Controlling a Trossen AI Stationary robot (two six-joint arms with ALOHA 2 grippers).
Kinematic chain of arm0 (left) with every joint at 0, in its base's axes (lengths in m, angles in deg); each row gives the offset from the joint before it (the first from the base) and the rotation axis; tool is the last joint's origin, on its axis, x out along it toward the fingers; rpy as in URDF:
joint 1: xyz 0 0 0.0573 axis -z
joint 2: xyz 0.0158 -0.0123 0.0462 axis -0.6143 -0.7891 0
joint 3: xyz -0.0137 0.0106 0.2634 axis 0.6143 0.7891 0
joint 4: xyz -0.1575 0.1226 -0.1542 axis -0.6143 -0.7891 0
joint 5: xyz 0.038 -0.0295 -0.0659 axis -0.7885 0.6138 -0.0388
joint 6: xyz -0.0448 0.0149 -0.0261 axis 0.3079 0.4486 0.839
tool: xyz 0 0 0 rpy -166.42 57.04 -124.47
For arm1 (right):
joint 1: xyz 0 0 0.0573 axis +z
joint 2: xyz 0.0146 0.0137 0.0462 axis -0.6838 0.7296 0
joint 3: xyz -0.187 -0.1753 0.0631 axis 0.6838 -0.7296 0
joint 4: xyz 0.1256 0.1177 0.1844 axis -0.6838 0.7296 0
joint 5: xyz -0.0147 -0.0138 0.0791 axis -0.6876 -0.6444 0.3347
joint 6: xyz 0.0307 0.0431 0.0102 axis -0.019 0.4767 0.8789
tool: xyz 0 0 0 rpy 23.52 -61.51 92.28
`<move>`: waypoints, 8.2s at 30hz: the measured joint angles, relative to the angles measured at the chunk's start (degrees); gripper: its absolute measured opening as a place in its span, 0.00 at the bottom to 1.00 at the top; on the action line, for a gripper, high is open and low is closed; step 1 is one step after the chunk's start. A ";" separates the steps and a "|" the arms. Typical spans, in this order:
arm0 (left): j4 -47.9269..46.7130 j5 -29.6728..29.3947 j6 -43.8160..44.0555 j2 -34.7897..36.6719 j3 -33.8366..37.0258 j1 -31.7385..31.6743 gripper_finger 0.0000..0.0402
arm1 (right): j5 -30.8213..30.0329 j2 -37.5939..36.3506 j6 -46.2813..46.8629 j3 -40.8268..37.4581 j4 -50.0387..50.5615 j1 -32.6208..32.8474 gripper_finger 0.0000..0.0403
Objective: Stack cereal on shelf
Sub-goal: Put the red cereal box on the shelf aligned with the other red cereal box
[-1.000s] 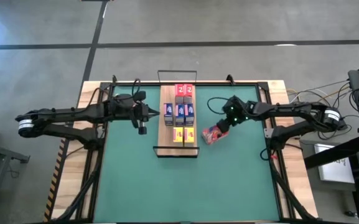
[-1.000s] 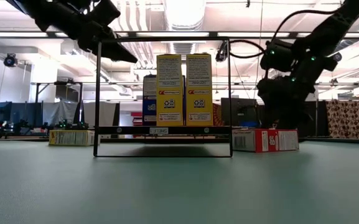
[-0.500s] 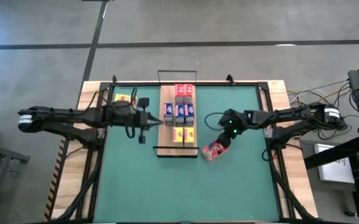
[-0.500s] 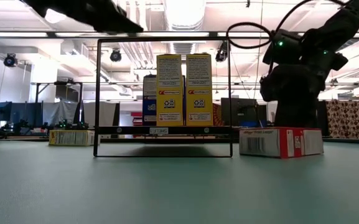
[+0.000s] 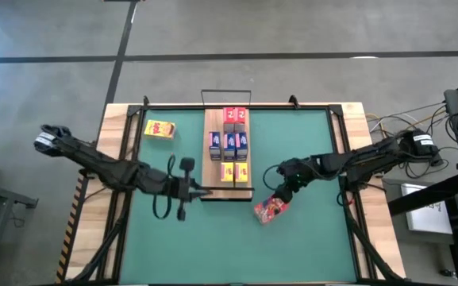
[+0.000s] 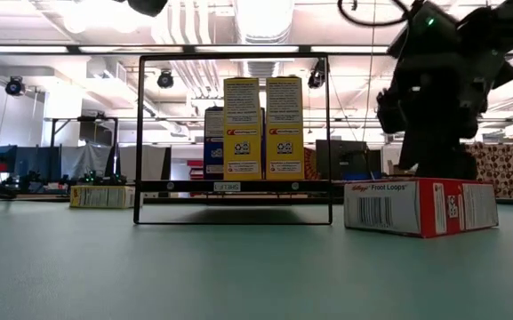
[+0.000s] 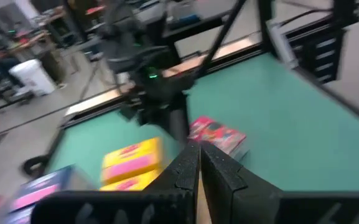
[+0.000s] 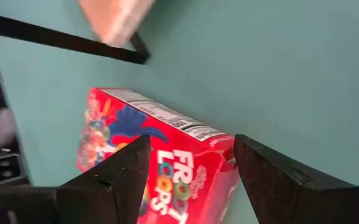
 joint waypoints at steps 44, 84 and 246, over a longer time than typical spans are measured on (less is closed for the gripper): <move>1.57 -19.44 19.20 -52.95 -33.79 14.94 0.00 | -41.70 0.06 25.86 0.17 6.63 34.62 0.55; -4.64 -22.53 21.56 -56.32 -31.45 13.26 0.00 | -35.20 4.88 26.65 6.77 -1.24 33.45 0.55; 1.42 -60.61 0.70 -13.28 -12.78 28.78 0.00 | -30.50 14.55 2.14 38.43 -1.69 23.29 0.43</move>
